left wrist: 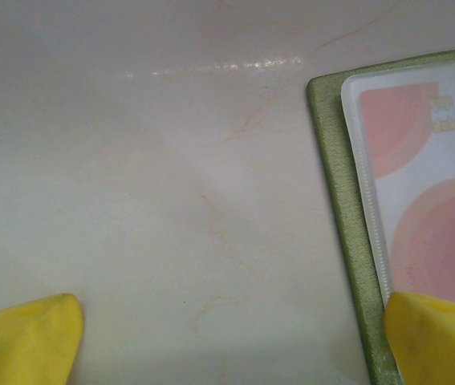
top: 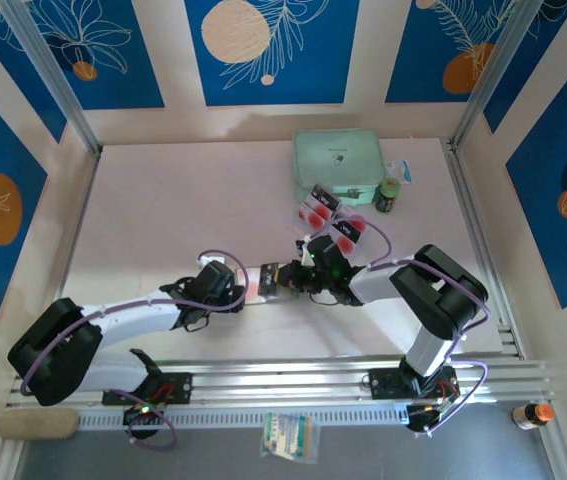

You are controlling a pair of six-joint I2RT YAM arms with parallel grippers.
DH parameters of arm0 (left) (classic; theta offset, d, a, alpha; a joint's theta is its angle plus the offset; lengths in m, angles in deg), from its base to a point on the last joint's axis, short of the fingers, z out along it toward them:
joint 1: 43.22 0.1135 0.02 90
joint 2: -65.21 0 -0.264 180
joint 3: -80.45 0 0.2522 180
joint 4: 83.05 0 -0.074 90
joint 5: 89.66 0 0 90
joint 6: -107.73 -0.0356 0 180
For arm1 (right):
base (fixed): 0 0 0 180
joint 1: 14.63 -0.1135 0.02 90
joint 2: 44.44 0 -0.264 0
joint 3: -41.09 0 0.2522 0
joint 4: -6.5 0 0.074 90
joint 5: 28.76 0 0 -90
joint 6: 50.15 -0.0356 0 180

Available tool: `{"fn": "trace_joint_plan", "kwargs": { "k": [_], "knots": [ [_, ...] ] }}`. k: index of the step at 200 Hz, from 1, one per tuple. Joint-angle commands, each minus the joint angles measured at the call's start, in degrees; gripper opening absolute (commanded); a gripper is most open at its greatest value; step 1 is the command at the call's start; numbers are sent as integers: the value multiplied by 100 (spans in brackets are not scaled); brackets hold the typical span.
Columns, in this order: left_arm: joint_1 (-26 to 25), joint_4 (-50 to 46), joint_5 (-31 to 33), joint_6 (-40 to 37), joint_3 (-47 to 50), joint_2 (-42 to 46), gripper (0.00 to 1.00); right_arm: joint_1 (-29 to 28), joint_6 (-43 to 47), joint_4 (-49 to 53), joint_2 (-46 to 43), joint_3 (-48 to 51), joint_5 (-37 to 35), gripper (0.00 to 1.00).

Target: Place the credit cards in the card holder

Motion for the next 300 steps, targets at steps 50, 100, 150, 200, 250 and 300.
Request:
{"fn": "trace_joint_plan", "kwargs": {
  "k": [50, 100, 150, 200, 250, 300],
  "knots": [
    [69, -78, 101, 24, -113, 54, 96, 2, 0, 88, 252, -242, 412, 0],
    [63, -86, 98, 7, -113, 68, 96, 260, 11, 164, -193, -88, 370, 0],
    [62, -58, 90, 17, -100, 58, 96, 494, 11, 236, -571, 8, 402, 0],
    [62, -60, 80, 22, -105, 50, 96, 446, -52, 71, -405, 12, 500, 0],
    [62, -77, 79, 16, -115, 65, 96, 347, -112, -85, -177, 62, 474, 0],
    [64, -72, 83, 36, -105, 74, 96, 258, -156, -191, 17, 44, 533, 0]
  ]
}}
